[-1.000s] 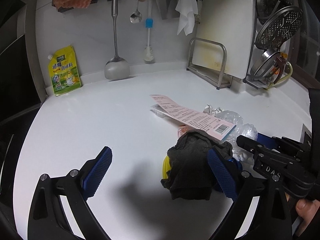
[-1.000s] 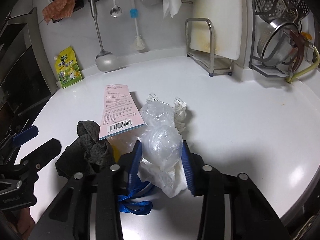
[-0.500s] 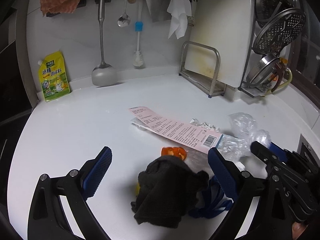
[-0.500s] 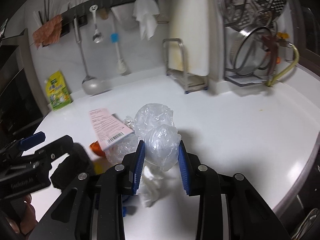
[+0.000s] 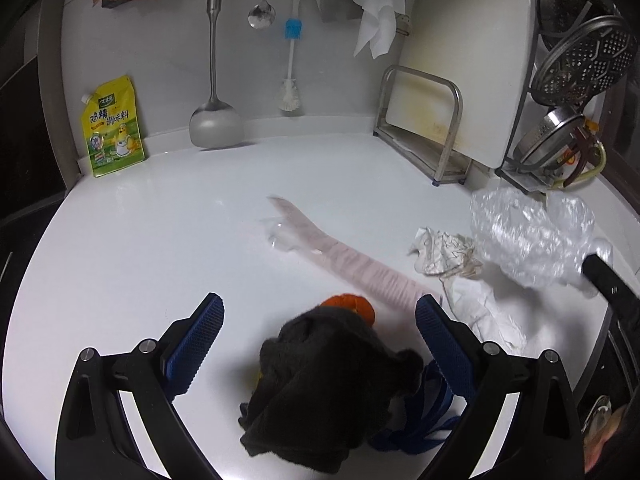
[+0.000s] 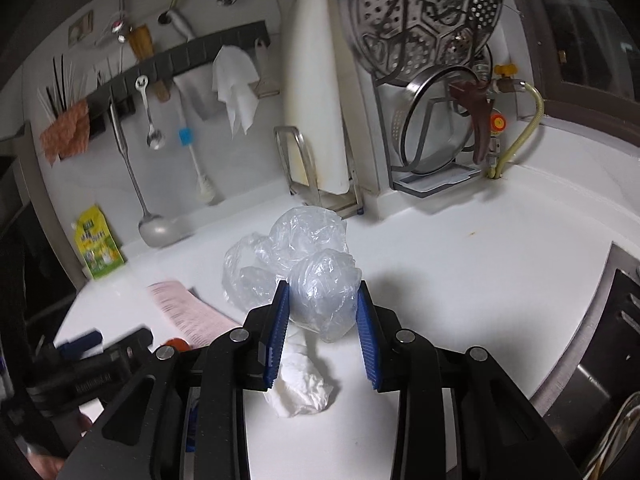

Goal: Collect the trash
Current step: 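Grasp and lift the dark grey cloth with the left tool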

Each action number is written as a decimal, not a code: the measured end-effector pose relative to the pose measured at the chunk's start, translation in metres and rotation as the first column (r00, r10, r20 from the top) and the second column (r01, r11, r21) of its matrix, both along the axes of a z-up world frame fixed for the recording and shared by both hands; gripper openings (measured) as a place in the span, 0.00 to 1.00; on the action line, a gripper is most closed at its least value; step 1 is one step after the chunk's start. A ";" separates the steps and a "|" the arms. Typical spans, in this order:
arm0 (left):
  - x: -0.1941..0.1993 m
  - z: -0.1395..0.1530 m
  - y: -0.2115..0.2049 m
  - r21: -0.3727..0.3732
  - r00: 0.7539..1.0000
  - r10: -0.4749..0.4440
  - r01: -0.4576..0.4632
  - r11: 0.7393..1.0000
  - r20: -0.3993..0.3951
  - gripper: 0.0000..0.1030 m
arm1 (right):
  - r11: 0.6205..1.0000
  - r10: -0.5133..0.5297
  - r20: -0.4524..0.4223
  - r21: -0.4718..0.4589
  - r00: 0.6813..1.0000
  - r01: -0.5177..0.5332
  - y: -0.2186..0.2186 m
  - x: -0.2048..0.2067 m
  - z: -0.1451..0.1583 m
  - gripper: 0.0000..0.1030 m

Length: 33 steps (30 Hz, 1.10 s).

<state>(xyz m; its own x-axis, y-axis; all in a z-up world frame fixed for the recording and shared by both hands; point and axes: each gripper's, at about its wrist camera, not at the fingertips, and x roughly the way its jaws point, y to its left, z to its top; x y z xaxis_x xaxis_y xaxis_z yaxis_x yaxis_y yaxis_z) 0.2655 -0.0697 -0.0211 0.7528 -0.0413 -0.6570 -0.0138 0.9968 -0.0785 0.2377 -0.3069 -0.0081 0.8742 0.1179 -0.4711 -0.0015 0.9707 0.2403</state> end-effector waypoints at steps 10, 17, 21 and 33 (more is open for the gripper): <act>-0.045 -0.002 0.001 0.080 0.996 -0.051 0.045 0.996 0.075 0.92 | 0.999 0.012 -0.005 0.051 1.000 -0.012 -0.006 0.000 -0.001 0.31; -0.040 -0.014 -0.005 0.133 0.995 -0.073 0.062 0.989 0.074 0.94 | 0.998 0.028 -0.013 0.058 1.000 -0.027 -0.005 0.002 -0.003 0.31; -0.032 -0.021 -0.009 0.148 0.997 -0.071 0.064 0.987 0.044 0.94 | 0.998 0.036 -0.015 0.056 0.999 -0.035 -0.003 0.003 -0.004 0.31; -0.015 -0.029 -0.004 0.091 0.996 -0.085 0.087 0.992 -0.034 0.49 | 0.998 0.045 -0.019 0.053 0.999 -0.044 -0.002 0.005 -0.005 0.31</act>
